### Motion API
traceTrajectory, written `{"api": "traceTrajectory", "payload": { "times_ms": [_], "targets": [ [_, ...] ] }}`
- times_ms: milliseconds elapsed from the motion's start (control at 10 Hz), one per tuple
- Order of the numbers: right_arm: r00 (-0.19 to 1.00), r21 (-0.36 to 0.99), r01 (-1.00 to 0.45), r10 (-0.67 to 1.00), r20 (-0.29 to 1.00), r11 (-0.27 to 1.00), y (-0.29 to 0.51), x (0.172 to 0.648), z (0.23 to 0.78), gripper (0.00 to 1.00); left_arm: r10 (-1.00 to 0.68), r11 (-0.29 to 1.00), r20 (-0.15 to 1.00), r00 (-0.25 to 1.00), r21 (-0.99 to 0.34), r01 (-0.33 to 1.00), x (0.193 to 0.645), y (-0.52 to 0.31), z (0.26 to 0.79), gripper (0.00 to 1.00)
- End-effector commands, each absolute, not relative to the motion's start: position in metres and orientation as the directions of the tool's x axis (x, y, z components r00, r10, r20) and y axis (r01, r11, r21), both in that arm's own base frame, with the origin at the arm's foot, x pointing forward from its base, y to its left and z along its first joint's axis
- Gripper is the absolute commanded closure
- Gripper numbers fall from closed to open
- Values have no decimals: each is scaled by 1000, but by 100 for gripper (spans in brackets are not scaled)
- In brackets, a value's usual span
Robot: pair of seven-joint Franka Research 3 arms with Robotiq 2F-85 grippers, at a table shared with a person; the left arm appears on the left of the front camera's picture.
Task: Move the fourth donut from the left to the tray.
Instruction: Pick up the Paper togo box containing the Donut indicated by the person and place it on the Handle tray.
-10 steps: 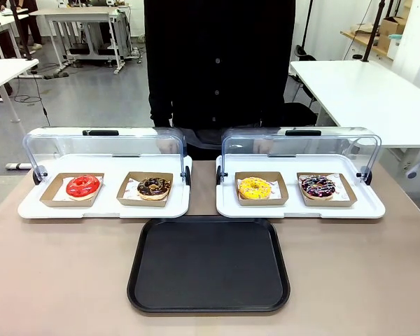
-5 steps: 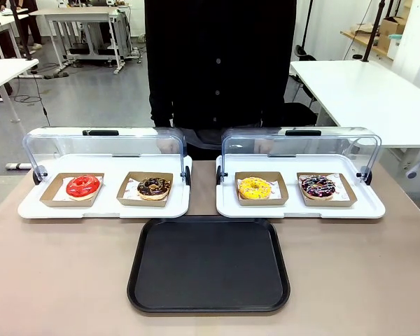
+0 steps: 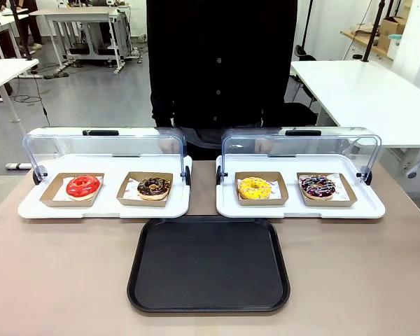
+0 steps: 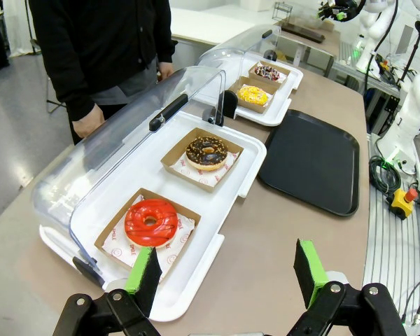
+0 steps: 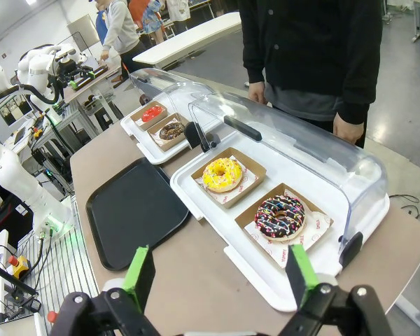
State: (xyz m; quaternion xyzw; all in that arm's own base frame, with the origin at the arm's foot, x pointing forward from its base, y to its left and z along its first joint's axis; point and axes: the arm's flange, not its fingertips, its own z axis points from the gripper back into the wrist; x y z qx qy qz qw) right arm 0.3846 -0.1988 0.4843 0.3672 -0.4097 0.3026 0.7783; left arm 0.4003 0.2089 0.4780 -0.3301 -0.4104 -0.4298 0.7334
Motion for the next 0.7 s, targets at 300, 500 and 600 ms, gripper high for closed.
{"api": "traceTrajectory", "payload": {
  "times_ms": [300, 500, 600],
  "targets": [
    [447, 301, -785, 160, 880, 541, -199, 388, 486, 0, -349, 404, 894, 281, -128, 906, 400, 209, 479, 0],
    [447, 301, -785, 160, 880, 541, -199, 388, 486, 0, -349, 404, 894, 281, -128, 906, 400, 209, 479, 0],
    [447, 301, -785, 160, 880, 541, -199, 388, 486, 0, -349, 404, 894, 281, -128, 906, 400, 209, 479, 0]
  ]
}}
